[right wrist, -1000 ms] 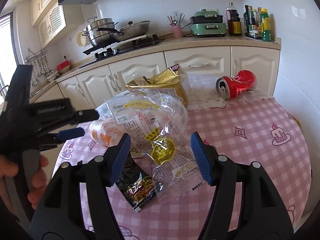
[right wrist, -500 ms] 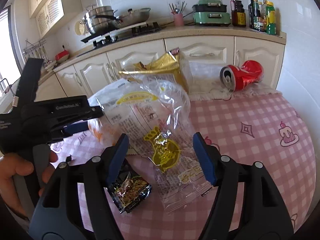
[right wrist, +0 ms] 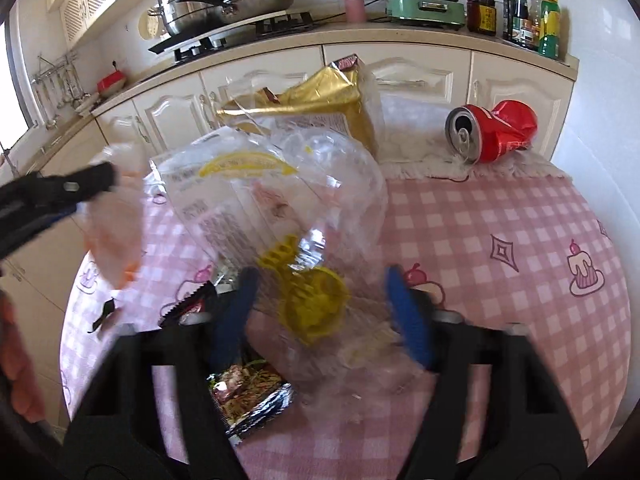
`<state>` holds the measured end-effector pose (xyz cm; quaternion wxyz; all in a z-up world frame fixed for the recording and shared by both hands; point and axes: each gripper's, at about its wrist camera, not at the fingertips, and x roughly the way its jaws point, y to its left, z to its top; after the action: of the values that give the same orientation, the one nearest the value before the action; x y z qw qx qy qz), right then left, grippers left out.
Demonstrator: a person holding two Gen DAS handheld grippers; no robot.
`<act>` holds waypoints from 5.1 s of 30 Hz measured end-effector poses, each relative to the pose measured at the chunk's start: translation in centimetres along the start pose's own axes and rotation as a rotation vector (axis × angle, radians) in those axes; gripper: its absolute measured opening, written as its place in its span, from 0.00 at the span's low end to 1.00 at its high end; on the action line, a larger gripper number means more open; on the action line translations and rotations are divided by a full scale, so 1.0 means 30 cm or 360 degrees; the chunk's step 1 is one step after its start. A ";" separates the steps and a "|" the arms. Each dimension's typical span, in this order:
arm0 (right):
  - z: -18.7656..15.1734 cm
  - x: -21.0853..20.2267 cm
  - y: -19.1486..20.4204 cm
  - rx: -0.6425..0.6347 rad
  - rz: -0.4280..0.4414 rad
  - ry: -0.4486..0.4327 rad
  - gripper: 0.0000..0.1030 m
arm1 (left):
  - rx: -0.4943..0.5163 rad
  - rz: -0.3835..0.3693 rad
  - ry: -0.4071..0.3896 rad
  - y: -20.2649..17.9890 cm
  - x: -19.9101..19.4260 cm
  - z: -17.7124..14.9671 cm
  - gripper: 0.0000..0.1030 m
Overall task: Collect trash
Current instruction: 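Grasp the white orange-printed bag with the left tool while the right grasps the clear bag, then carry both bags over the blue bin, then open the left tool to drop the white bag into the bin, then open the right tool to drop the clear plastic bag into the bin, then move both open tools back toward the table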
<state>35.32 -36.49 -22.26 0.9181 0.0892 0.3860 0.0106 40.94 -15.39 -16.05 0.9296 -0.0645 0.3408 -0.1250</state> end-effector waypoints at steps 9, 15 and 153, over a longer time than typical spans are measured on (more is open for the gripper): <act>-0.016 -0.037 -0.004 -0.0001 0.0032 0.0001 0.10 | 0.0045 -0.0039 -0.0015 0.020 -0.092 -0.014 0.41; 0.000 -0.200 0.043 0.0016 0.0040 -0.0173 0.09 | 0.0112 -0.0068 -0.0047 0.028 -0.172 -0.035 0.41; -0.068 -0.213 0.931 -0.0490 0.0319 -0.0262 0.52 | -0.0304 0.0223 0.0008 0.763 -0.486 -0.166 0.65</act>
<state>30.75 -9.27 -14.35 0.9437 -0.0137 0.2927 0.1537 31.28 10.46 -15.51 0.9248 -0.1286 0.3571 -0.0267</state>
